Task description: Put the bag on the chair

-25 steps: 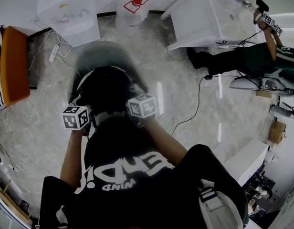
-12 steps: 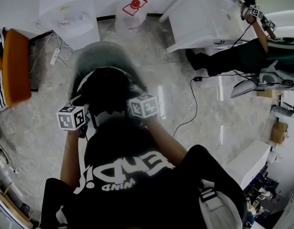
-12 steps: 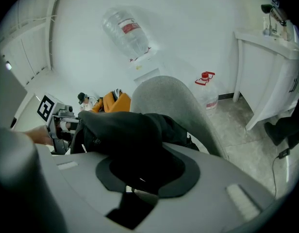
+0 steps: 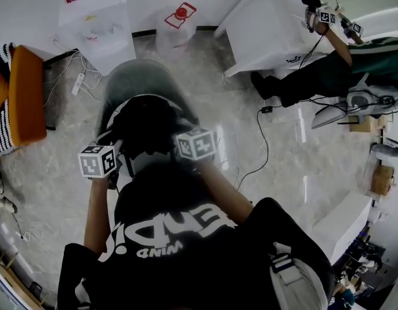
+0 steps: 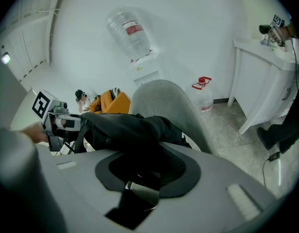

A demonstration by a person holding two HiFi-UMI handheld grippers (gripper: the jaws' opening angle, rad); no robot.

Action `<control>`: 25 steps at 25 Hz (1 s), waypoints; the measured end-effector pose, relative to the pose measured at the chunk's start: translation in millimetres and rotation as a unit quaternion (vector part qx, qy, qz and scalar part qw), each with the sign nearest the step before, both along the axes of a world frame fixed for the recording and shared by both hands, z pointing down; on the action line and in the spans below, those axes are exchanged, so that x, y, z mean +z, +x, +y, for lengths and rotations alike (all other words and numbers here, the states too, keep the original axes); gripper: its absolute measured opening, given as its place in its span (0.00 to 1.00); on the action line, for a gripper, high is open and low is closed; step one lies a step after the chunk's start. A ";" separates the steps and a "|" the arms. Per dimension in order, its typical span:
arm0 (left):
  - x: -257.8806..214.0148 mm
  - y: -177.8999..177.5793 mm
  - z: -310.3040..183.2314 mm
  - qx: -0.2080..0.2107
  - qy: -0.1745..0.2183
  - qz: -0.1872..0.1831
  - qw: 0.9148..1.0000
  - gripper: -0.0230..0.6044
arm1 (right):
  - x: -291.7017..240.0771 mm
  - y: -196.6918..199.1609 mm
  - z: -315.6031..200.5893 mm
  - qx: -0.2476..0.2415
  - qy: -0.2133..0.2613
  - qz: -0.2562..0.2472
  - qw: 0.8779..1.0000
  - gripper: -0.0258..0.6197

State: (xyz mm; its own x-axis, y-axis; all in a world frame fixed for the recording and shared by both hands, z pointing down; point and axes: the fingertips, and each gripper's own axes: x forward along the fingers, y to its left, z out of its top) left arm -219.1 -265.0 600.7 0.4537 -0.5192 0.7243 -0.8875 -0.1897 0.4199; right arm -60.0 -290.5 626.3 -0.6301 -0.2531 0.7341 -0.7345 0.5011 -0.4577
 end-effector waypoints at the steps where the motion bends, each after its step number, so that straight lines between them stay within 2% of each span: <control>1: -1.8 -0.1 2.9 0.000 0.000 -0.003 1.000 0.28 | -1.5 1.0 2.3 0.000 0.001 0.002 1.000 0.19; 10: -16.3 1.6 21.5 0.010 0.007 -0.019 1.000 0.28 | -10.2 13.3 20.2 -0.002 0.001 0.014 1.000 0.20; 13: -24.0 0.8 26.2 0.011 0.015 -0.013 1.000 0.28 | -17.9 15.0 23.7 0.002 0.008 0.017 1.000 0.20; 15: -37.7 2.2 26.4 0.007 0.033 0.011 0.999 0.28 | -32.5 13.9 22.1 0.004 0.026 0.014 1.000 0.19; 18: -65.1 8.6 20.8 0.003 0.066 0.048 0.997 0.28 | -59.5 10.2 14.0 0.023 0.052 -0.021 0.998 0.18; 25: -108.9 14.5 7.0 0.024 0.136 0.039 0.990 0.26 | -116.8 -7.0 7.4 0.030 0.110 -0.083 0.990 0.17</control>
